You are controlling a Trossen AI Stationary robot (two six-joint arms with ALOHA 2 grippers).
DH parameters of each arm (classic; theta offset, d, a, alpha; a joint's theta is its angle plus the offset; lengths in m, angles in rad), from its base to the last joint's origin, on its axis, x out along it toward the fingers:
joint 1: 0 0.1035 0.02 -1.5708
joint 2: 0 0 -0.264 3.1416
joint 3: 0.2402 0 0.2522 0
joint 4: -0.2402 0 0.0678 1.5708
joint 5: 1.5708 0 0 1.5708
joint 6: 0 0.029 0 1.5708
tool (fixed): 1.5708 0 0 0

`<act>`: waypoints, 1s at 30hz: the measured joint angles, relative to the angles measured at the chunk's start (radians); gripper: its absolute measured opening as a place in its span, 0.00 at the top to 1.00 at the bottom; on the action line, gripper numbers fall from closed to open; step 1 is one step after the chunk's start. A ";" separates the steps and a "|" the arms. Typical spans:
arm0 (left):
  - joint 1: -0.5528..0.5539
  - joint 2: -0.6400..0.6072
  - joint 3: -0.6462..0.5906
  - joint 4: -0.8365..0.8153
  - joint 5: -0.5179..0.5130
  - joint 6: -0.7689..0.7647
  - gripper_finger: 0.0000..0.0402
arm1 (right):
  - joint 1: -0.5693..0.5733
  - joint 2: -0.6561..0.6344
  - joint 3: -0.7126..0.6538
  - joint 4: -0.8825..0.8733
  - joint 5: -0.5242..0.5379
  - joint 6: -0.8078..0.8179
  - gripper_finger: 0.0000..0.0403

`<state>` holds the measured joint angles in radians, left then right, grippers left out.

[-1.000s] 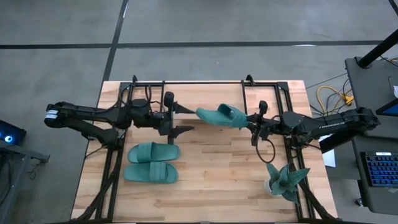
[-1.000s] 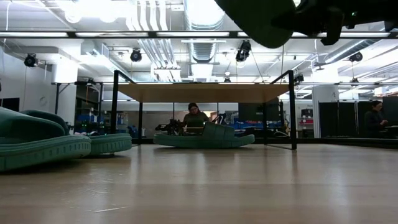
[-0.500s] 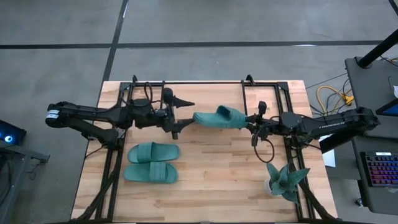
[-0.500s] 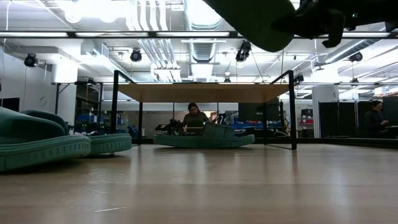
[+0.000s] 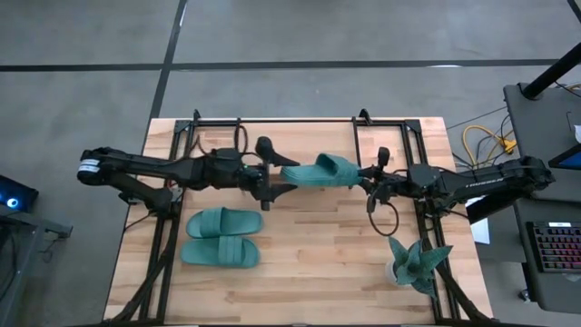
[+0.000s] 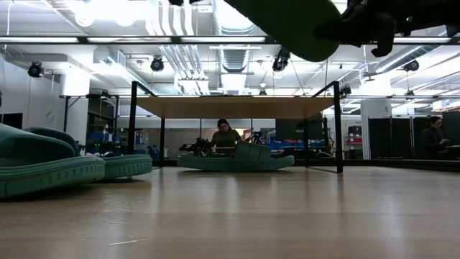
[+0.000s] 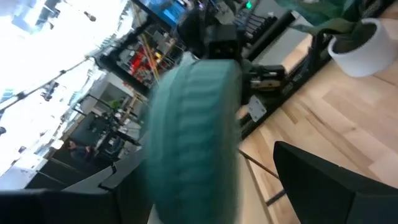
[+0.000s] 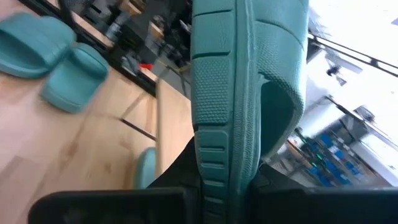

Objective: Pick and place slides into the shelf
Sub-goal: Put the green slides on the shelf

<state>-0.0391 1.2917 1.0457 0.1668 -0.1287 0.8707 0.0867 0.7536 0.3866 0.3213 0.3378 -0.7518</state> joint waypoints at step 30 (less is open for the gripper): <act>-0.001 0.050 0.039 0.087 -0.044 0.053 0.92 | -0.005 0.000 0.002 0.048 0.035 0.107 0.84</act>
<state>-0.0402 1.3419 1.0847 0.2541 -0.1727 0.9238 0.0816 0.7536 0.3885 0.3695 0.3726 -0.6450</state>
